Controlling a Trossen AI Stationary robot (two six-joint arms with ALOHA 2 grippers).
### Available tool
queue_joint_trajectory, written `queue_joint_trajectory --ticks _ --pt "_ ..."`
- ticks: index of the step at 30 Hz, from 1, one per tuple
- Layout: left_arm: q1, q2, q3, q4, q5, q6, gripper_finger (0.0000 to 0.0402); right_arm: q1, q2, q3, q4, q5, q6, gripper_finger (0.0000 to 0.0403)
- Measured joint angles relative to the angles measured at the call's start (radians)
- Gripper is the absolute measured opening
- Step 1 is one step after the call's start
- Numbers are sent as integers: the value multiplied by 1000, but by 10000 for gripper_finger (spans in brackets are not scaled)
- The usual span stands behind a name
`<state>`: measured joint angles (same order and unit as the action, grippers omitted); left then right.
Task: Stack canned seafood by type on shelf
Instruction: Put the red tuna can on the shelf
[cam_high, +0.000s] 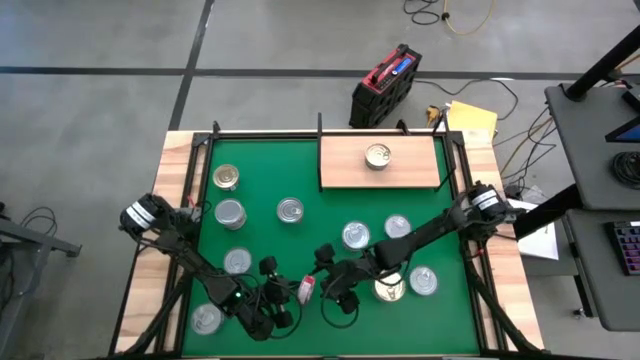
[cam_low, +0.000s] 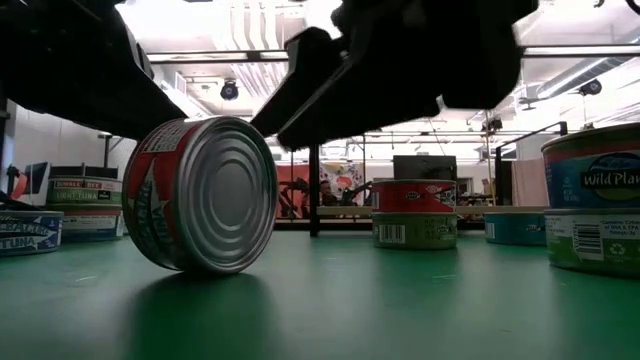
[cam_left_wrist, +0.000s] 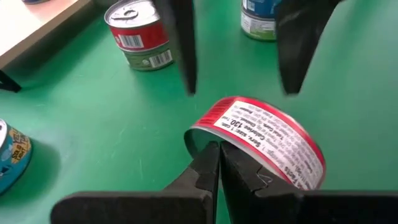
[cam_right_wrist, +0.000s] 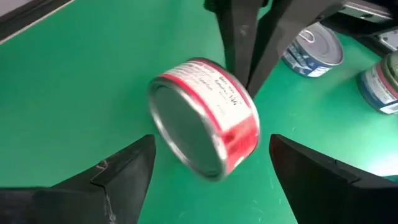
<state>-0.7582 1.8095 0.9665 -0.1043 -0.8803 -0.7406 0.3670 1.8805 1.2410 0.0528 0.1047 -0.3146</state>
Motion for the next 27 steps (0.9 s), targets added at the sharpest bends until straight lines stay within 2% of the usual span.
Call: queue_joint_trajectory --ticks 5,12,17,22,27 --pt "0 0 0 19 0 19 0 -24 27 34 12 -6 -15 297" --pt "1 0 0 87 0 112 0 -56 92 84 0 -138 -20 299" --pt "1 0 0 85 0 111 0 -56 127 107 4 -166 -49 290" --pt "1 1 0 79 0 112 0 -56 132 109 -4 -162 -71 251" --pt "0 1 0 51 0 110 0 -56 130 109 -24 -158 -80 185"
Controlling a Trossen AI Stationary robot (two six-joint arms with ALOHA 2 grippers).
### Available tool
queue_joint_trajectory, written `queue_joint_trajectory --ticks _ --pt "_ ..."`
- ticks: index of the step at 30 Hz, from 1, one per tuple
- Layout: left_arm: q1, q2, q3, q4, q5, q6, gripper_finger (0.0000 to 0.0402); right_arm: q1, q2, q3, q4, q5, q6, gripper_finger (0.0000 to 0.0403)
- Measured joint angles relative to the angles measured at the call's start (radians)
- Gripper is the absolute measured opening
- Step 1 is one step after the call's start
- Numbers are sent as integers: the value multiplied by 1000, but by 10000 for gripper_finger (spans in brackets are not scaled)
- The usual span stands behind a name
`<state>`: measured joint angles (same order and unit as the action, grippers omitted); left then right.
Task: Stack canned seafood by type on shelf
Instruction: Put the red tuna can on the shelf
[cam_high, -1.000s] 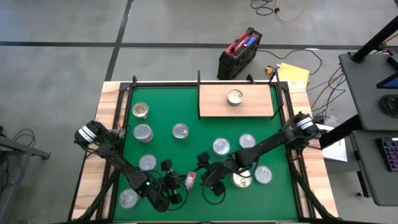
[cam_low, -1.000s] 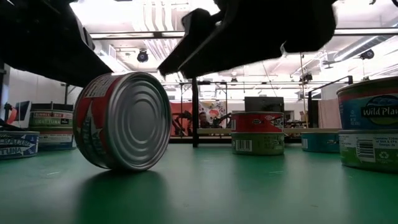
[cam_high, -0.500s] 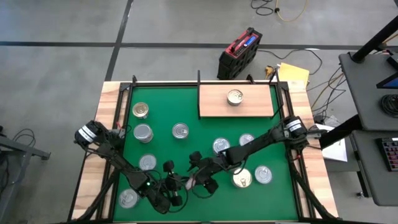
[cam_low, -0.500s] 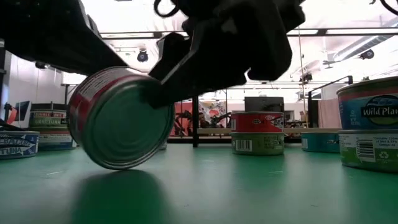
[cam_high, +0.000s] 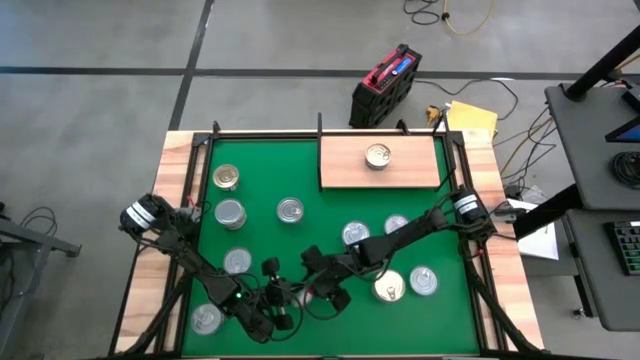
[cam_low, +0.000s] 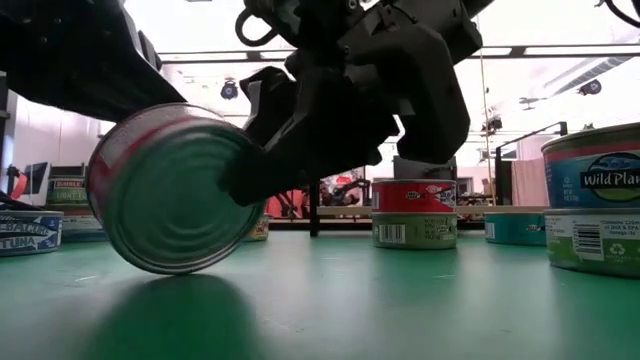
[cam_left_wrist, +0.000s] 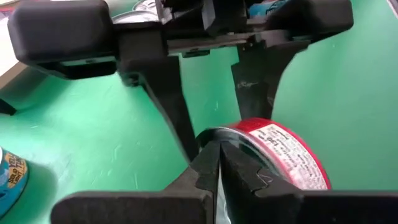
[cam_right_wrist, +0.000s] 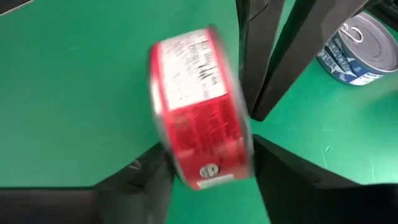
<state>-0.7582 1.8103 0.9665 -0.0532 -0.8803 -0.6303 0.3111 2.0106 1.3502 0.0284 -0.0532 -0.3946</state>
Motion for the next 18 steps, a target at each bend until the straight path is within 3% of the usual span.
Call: queue_joint_trajectory --ticks 4,9,18 --pt "0 -1 2 -17 0 -2 0 0 -2 0 -18 -2 -16 138" --pt "0 -10 2 -30 -13 1 0 0 -5 0 -32 -2 -17 139" --pt "1 -49 2 -135 -151 1 0 4 -51 0 -176 63 33 139"
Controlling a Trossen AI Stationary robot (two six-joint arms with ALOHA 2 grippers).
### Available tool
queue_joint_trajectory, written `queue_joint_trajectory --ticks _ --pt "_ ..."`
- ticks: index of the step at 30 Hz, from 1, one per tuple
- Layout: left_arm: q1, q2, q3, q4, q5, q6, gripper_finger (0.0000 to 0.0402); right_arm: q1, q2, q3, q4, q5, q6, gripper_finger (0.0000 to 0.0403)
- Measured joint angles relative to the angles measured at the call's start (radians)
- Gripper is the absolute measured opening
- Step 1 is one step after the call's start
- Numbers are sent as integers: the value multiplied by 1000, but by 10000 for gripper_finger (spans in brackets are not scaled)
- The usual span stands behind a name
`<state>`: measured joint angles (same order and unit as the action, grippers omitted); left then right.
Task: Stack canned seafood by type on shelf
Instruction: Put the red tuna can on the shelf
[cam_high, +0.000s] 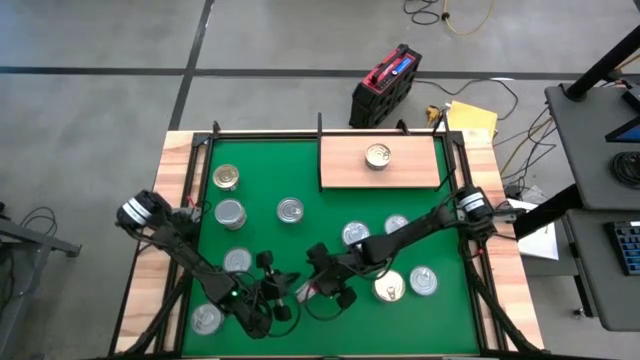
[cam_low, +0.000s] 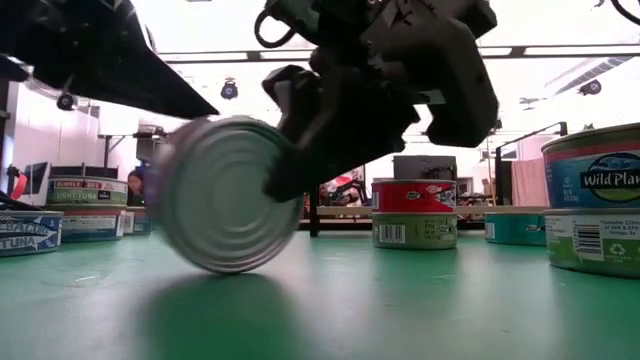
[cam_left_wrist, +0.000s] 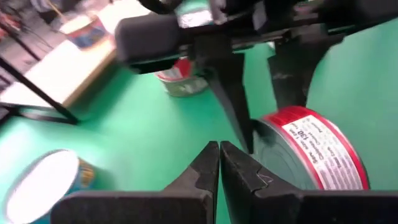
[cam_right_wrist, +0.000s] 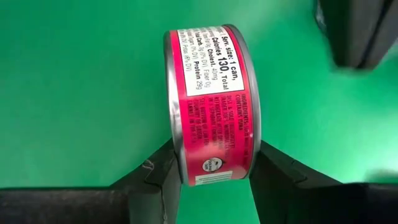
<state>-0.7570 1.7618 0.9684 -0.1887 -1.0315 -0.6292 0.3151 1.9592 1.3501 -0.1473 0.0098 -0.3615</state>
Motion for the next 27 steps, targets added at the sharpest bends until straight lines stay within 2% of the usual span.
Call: queue_joint_trajectory --ticks 5,10,16,21,27 --pt "0 -30 0 -66 -64 6 0 22 -60 -16 -98 100 3 139" --pt "3 -54 2 -67 -87 61 0 46 -126 -30 -109 153 2 139" --pt "10 -96 2 -62 -58 146 0 71 -180 -48 -132 190 -3 139" --pt "11 -126 2 -58 -49 213 0 94 -245 -65 -171 282 -6 139" --pt "27 -163 2 -29 9 329 0 115 -380 -164 -152 352 6 139"
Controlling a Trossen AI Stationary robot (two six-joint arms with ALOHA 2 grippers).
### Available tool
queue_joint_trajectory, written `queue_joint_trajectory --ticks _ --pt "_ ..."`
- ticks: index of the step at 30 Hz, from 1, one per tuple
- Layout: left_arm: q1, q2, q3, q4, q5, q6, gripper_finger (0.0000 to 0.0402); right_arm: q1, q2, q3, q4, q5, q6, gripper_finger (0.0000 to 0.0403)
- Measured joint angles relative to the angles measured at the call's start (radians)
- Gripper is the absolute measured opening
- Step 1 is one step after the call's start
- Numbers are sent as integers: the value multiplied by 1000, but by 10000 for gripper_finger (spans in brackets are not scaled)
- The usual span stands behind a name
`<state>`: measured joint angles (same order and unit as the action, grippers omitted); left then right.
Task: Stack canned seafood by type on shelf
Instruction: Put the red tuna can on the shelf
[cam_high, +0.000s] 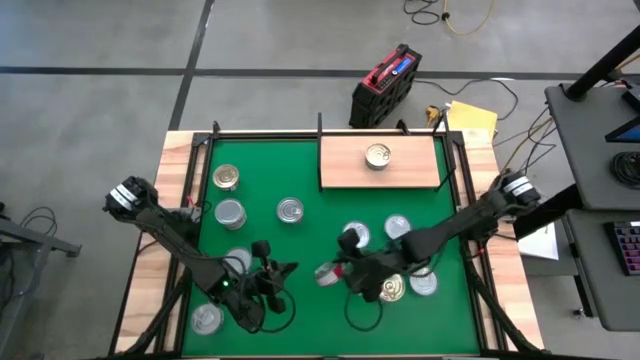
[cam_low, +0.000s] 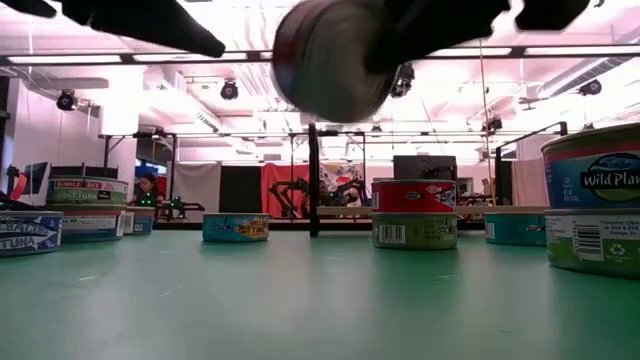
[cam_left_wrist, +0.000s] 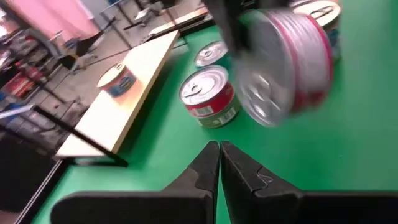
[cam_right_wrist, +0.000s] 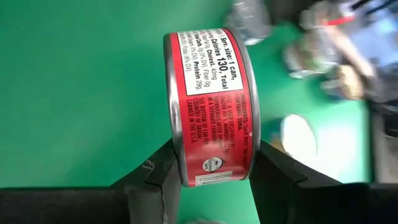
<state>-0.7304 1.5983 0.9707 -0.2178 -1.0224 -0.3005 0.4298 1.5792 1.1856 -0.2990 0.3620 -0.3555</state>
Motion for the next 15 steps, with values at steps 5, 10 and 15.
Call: queue_joint_trajectory --ticks 5,10,15 --pt "35 -15 0 76 70 166 0 0 -124 -156 133 111 -18 139" --pt "105 -17 -3 173 197 336 0 1 -219 -306 306 199 -67 139" --pt "205 -17 -31 376 477 550 0 4 -269 -399 409 258 -106 139"
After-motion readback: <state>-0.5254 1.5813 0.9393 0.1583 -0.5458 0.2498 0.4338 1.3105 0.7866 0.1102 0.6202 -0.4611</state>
